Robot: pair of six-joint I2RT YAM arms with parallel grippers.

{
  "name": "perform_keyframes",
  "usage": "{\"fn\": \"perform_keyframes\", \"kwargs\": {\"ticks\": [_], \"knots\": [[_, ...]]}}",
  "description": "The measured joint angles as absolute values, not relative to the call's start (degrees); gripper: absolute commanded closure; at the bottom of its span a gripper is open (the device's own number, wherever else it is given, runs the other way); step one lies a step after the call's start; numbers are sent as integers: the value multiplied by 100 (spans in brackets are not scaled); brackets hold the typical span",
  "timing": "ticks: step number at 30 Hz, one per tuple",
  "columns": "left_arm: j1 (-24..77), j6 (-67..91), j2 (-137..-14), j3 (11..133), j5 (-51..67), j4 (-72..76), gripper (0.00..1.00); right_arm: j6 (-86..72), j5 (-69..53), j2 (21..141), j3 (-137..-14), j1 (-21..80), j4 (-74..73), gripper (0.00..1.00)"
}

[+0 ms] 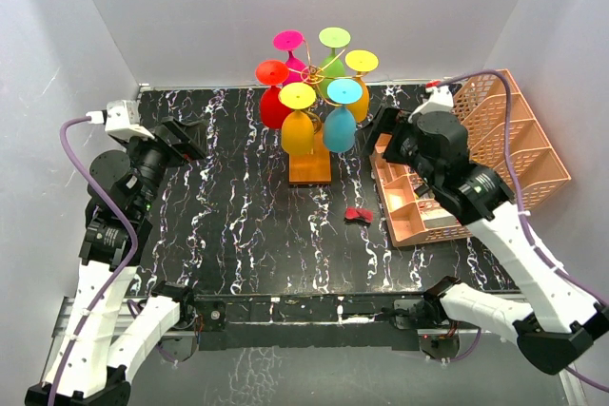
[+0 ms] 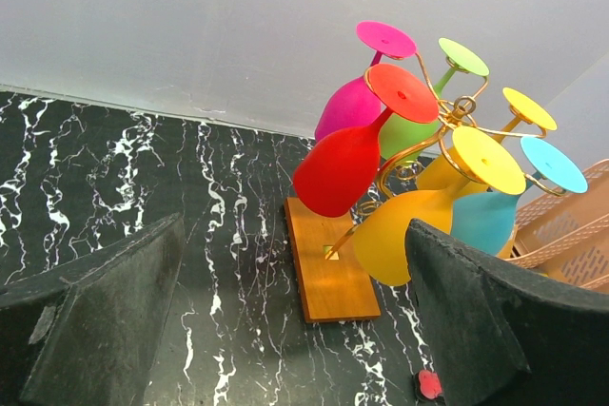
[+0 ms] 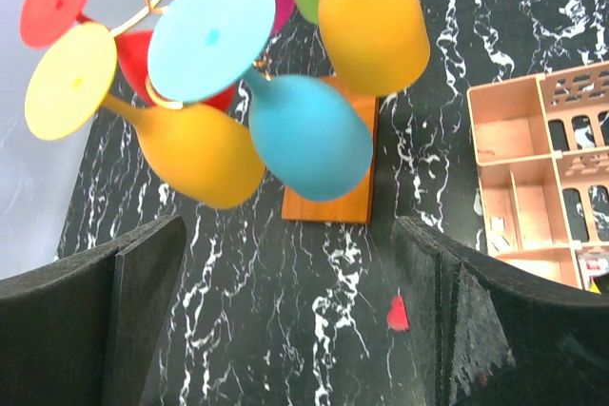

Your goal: Take the wine glass off the wine glass rack

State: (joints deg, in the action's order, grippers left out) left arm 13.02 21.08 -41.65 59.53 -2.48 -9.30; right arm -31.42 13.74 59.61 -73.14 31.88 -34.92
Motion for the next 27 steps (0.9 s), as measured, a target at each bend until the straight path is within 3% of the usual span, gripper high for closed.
{"fn": "perform_keyframes", "kwargs": {"ticks": [8, 14, 21, 27], "knots": [[1441, 1841, -4180, 5590, -255, -707, 3, -3398, 1822, 6536, -7959, 3188, -3157, 6], [1514, 1640, -4187, 5140, -379, -519, 3, -3529, 1949, 7070, -8558, 3164, -3009, 19], [1632, 1428, -4147, 4794, -615, -397, 3, -3662, 1426, 7557, -8753, 2770, -2976, 35], [1791, 1382, -4123, 4788, -799, -440, 3, -3747, 683, 7679, -8753, 2261, -2961, 38]]}}
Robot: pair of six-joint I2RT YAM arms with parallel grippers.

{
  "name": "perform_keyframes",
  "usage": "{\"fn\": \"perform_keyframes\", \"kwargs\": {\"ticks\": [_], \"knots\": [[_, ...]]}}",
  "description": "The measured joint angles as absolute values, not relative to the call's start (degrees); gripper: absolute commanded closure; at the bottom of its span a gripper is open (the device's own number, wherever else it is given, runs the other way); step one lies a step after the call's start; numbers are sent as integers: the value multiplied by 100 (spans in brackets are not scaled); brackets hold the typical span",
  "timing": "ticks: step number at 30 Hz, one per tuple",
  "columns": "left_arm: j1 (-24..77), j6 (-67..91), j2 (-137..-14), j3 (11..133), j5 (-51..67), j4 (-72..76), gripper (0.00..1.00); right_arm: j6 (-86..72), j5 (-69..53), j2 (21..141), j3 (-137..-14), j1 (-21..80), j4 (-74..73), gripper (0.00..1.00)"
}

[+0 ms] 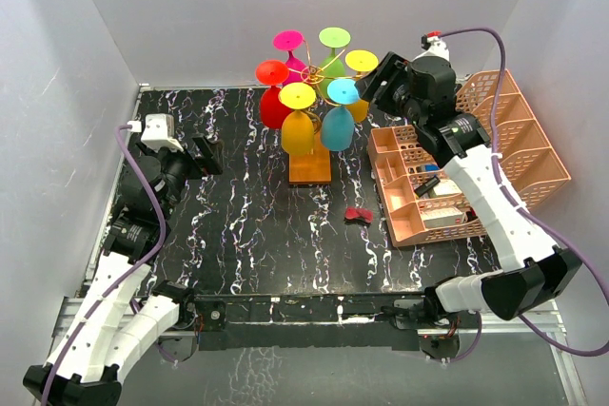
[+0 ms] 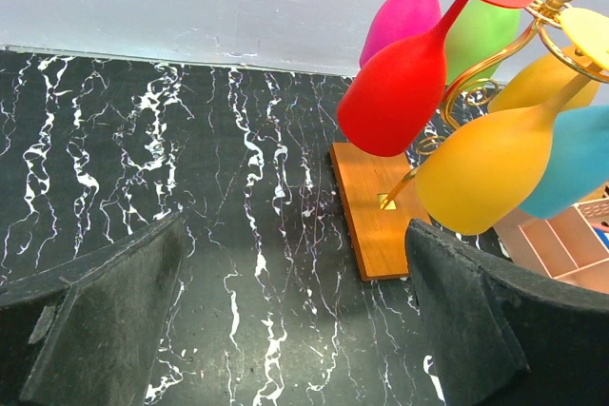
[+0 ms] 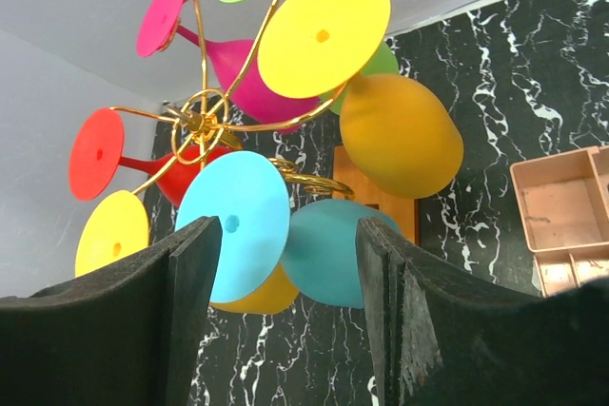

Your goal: Take the wine glass off the wine glass rack

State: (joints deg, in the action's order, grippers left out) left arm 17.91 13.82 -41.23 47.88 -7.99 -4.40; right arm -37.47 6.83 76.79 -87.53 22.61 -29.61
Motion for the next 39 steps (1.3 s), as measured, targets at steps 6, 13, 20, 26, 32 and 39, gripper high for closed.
{"fn": "perform_keyframes", "kwargs": {"ticks": [6, 13, 20, 26, 32, 39], "knots": [[1861, 1363, -4112, 4786, -821, -445, 3, -3752, 158, 7690, -8753, 2093, -2805, 43], [1892, 1365, -4112, 4744, -816, -454, 3, -3756, -220, 7859, -8755, 2053, -2746, 51], [1898, 1365, -4110, 4689, -814, -475, 3, -3760, -491, 8071, -8755, 2051, -2700, 58], [1903, 1365, -4101, 4683, -790, -475, 3, -3760, -561, 8077, -8755, 2051, -2674, 66], [1916, 1365, -4099, 4681, -788, -475, 3, -3802, -576, 8077, -8755, 2049, -2644, 73], [1920, 1365, -4097, 4681, -770, -475, 3, -3970, -541, 8075, -8761, 2049, -2512, 78]]}}
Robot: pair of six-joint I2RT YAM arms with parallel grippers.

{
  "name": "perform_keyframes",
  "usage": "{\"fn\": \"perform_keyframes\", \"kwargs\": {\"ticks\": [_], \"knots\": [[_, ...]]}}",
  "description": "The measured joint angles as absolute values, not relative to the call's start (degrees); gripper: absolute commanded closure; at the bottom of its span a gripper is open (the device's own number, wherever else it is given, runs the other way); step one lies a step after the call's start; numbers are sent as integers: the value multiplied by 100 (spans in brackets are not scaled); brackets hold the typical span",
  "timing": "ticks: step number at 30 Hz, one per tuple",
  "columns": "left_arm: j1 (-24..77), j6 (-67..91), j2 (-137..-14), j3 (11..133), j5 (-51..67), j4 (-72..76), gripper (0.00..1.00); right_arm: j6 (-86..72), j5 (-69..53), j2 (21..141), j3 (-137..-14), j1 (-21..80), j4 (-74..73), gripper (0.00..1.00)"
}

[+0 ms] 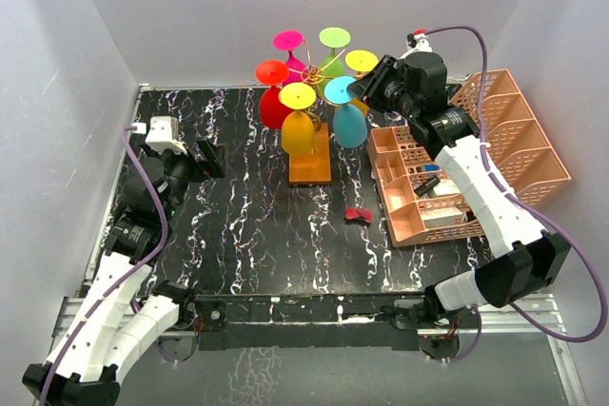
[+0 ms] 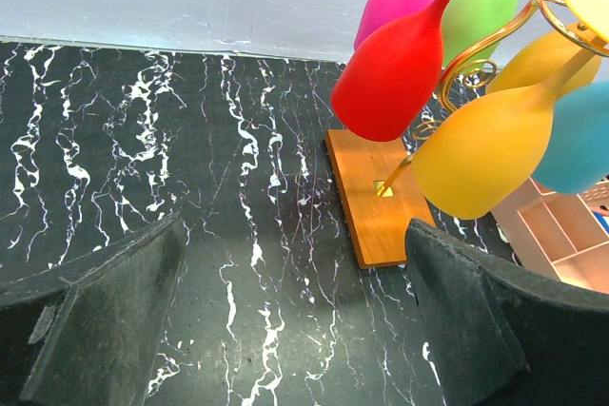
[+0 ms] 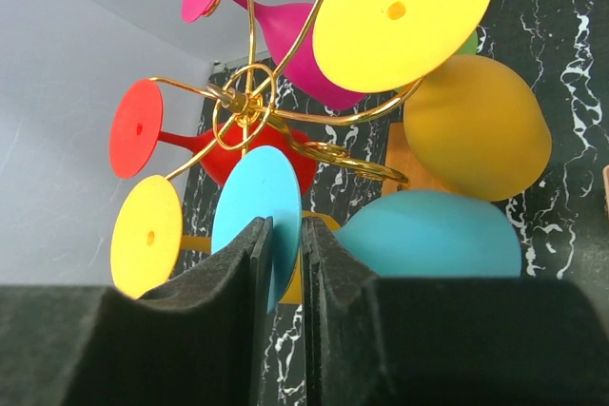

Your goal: Take the wine glass off the wine glass rack

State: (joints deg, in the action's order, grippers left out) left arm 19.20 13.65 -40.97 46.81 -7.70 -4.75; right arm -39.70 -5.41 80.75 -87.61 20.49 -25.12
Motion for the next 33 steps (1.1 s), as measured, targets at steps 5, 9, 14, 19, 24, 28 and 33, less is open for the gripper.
{"fn": "perform_keyframes", "kwargs": {"ticks": [5, 9, 14, 19, 24, 28, 33], "knots": [[1922, 1365, -4097, 4681, -766, -475, 3, -4222, -478, 8075, -8761, 2049, -2502, 80], [1925, 1365, -4097, 4681, -755, -475, 3, -4630, -403, 8073, -8761, 2043, -2502, 85], [1925, 1365, -4097, 4681, -746, -475, 3, -5382, -410, 8027, -8726, 1970, -2486, 90], [1925, 1367, -4097, 4681, -742, -475, 3, -6200, -639, 7808, -8322, 1804, -2261, 92], [1925, 1367, -4097, 4681, -742, -475, 3, -6976, -1074, 7708, -7955, 1581, -1879, 92], [1925, 1365, -4095, 4681, -742, -475, 3, -7360, -1391, 7649, -7778, 1444, -1688, 92], [1925, 1367, -4093, 4681, -731, -475, 3, -7505, -1638, 7496, -7699, 1411, -1564, 92]]}}
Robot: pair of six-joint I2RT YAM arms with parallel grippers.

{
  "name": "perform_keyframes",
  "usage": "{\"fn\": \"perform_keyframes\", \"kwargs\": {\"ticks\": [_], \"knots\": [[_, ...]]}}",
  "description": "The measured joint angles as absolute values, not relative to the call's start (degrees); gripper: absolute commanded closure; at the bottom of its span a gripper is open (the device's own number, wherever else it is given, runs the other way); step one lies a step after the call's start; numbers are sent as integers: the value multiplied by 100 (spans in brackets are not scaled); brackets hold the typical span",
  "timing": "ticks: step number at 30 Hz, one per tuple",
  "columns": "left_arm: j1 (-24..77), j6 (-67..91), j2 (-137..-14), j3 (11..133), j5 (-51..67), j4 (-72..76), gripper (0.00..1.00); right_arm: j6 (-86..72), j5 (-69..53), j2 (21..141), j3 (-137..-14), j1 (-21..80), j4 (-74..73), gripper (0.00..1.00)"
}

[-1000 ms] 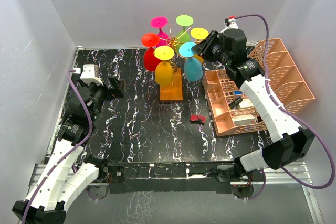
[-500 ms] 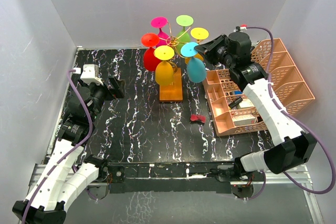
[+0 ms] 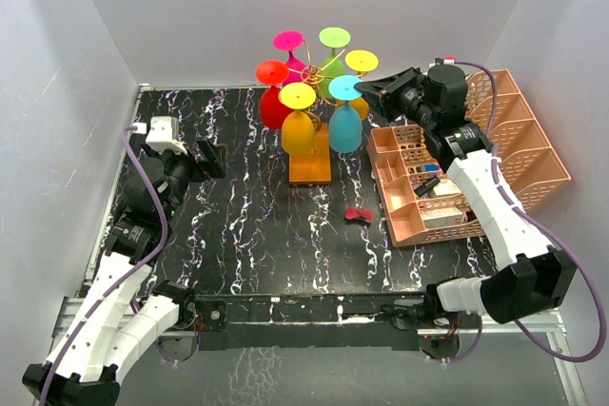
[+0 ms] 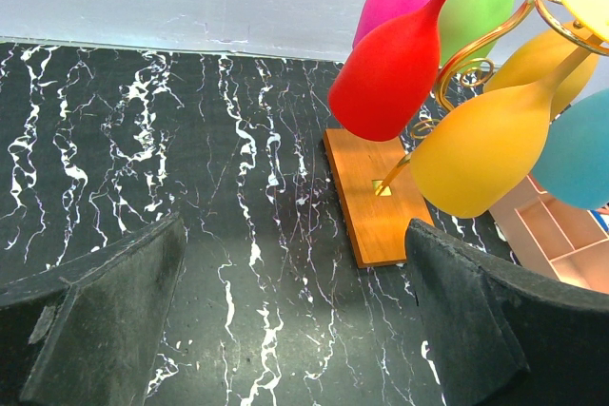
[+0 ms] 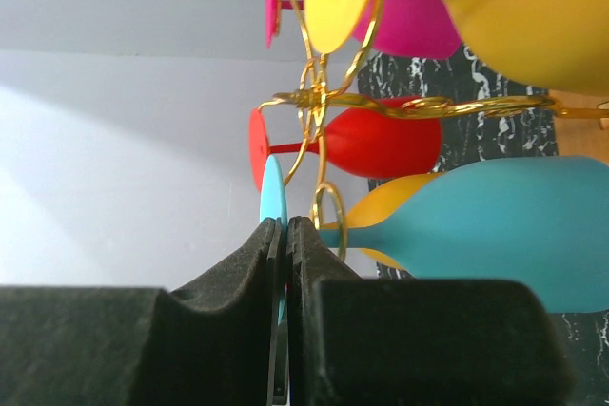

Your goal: Take the wine glass off the wine glass rack

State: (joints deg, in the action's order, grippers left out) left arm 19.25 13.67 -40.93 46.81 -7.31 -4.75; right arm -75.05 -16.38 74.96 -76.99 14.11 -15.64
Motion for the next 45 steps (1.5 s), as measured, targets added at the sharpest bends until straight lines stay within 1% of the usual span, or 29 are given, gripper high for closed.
{"fn": "perform_keyframes", "kwargs": {"ticks": [10, 23, 34, 45], "knots": [[1925, 1367, -4095, 4681, -703, -475, 3, -7400, -2268, 7489, -7701, 1409, -1319, 92], [1925, 1367, -4099, 4678, -687, -475, 3, -7203, -2762, 7902, -7966, 1387, -1302, 92], [1925, 1367, -4104, 4674, -687, -475, 3, -7216, -2646, 8213, -8267, 1385, -1310, 92], [1925, 1367, -4104, 4672, -687, -475, 3, -7271, -1920, 8298, -8414, 1389, -1643, 92]]}}
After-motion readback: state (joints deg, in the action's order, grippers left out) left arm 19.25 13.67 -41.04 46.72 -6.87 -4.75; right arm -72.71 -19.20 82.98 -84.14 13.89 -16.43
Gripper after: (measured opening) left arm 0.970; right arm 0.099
